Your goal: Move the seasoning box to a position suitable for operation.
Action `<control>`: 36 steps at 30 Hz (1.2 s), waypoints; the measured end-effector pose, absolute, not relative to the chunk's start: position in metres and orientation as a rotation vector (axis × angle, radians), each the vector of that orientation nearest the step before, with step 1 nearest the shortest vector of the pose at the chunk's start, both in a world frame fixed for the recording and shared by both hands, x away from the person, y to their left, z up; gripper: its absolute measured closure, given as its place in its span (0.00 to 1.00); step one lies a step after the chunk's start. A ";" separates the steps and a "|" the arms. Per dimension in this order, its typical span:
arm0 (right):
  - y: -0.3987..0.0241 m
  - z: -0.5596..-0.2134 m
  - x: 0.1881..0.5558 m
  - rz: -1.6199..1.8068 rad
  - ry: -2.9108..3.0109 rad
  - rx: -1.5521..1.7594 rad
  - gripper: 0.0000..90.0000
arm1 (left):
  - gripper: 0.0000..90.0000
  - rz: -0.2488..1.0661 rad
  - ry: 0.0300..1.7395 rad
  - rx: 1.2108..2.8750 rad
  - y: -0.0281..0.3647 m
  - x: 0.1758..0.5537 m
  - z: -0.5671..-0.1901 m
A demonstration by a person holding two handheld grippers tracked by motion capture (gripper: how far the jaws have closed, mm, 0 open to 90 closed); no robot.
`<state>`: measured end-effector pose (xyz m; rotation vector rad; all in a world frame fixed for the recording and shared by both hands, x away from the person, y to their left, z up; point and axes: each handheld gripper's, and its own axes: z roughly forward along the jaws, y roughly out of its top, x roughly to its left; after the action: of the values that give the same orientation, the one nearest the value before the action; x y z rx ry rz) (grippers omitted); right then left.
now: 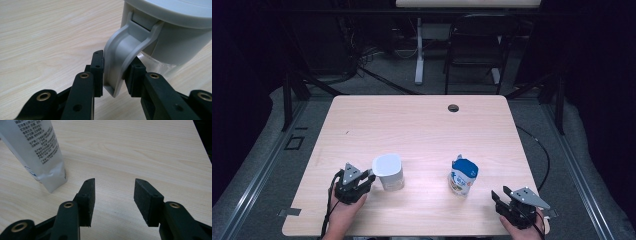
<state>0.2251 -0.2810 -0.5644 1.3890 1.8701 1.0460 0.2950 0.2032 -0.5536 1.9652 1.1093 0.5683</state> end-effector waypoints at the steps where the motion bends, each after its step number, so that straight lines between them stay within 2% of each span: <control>1: -0.281 -0.564 0.225 1.044 1.873 1.388 0.57 | 0.80 0.566 1.101 1.970 0.202 0.294 -0.553; 21: -0.268 -0.561 0.222 1.064 1.911 1.336 0.60 | 0.80 0.514 0.988 2.029 0.178 0.266 -0.552; 36: -0.261 -0.560 0.221 1.059 1.925 1.312 0.60 | 0.80 0.490 0.915 2.053 0.169 0.261 -0.553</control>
<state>0.2210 -0.2610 -0.5597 1.3115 1.9253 1.0588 0.2614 0.1693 -0.5530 2.0534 0.9154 0.4898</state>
